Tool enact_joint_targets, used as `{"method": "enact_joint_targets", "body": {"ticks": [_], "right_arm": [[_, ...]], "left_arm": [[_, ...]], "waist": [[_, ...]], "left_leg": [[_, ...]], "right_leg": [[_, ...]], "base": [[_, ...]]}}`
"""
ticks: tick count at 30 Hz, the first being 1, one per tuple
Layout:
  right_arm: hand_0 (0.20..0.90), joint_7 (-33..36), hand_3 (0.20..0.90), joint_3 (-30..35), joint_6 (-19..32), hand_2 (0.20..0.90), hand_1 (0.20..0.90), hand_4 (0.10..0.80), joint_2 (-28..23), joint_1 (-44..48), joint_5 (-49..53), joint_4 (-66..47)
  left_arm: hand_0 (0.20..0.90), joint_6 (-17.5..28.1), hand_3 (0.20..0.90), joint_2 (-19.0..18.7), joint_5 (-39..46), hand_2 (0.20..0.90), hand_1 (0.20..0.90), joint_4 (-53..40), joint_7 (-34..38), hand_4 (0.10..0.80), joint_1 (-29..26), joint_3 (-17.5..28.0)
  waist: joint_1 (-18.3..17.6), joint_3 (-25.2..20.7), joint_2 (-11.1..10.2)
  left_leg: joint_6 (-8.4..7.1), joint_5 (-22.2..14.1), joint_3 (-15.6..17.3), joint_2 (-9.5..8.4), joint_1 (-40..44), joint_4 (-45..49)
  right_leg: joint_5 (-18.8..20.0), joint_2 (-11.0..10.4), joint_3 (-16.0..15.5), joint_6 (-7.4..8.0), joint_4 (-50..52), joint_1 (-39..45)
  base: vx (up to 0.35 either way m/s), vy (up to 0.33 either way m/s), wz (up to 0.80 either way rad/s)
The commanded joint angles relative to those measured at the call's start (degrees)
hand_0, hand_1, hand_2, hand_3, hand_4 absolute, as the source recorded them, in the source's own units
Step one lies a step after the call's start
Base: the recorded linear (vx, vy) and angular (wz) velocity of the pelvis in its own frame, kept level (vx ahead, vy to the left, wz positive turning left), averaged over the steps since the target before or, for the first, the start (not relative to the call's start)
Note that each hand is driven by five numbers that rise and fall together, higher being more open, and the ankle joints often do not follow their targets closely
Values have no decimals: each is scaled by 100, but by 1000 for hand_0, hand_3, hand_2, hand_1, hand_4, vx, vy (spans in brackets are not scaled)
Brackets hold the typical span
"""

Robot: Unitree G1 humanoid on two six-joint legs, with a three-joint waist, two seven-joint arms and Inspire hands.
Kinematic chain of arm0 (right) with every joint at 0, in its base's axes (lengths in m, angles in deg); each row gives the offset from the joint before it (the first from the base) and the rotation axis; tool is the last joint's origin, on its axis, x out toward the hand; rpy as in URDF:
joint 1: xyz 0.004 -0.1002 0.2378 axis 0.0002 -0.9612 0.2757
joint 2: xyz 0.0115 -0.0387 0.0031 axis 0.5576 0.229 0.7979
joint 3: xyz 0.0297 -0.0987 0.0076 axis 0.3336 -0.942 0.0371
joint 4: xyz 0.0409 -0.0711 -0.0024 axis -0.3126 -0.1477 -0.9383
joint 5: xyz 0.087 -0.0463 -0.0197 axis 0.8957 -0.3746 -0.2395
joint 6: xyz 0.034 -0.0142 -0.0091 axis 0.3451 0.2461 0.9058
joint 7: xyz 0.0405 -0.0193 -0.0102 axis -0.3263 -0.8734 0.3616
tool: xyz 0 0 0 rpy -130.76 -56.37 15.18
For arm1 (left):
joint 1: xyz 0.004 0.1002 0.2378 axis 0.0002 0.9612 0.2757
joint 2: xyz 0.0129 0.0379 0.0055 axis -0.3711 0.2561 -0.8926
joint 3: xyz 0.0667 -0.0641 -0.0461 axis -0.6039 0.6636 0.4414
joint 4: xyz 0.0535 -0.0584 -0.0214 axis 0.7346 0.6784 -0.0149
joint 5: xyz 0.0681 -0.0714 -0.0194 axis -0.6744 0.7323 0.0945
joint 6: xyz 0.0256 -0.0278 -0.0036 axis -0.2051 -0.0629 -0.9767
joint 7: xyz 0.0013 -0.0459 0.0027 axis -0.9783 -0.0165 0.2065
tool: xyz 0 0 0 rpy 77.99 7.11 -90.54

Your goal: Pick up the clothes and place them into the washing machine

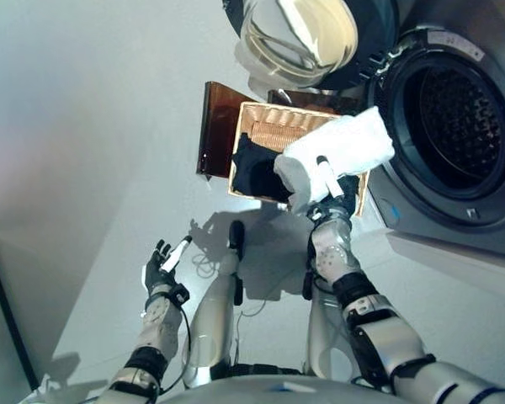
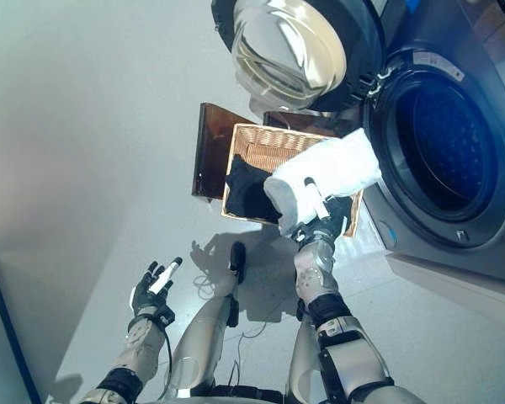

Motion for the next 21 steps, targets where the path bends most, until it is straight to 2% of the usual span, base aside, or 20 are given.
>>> {"method": "enact_joint_targets", "body": {"ticks": [1, 6, 14, 21], "right_arm": [[200, -466, 200, 225, 695, 200, 200, 300, 152, -3, 255, -1103], [200, -478, 200, 397, 841, 200, 200, 300, 130, -6, 451, -1257], [200, -244, 200, 971, 968, 200, 200, 300, -310, 264, 388, -1020], [200, -145, 200, 1211, 1082, 200, 200, 300, -694, 578, 491, -1155]], "left_arm": [[900, 151, 900, -221, 89, 900, 900, -39, 49, 800, 231, -150], [900, 142, 900, -140, 162, 900, 900, -34, 24, 800, 254, -204], [900, 161, 900, -145, 145, 900, 900, 9, -1, 800, 295, -149], [900, 148, 900, -166, 201, 900, 900, -90, -29, 800, 328, -150]], "waist": [[-43, -309, 32], [-89, -317, 91], [-135, -316, 151], [-159, -285, 197]], "left_leg": [[-381, -445, 158, 59, -185, 489], [-375, -434, 209, 58, -201, 472], [-365, -497, 253, 31, -177, 486], [-373, -448, 291, 44, -216, 446]], "right_leg": [[-81, -464, 83, 366, -396, 334], [-46, -468, 133, 369, -407, 275], [-94, -472, 167, 368, -384, 277], [-77, -447, 221, 361, -348, 163]], "base": [[-2, -6, -10], [-1, -1, -5], [0, 0, 0], [2, -7, -5]]}}
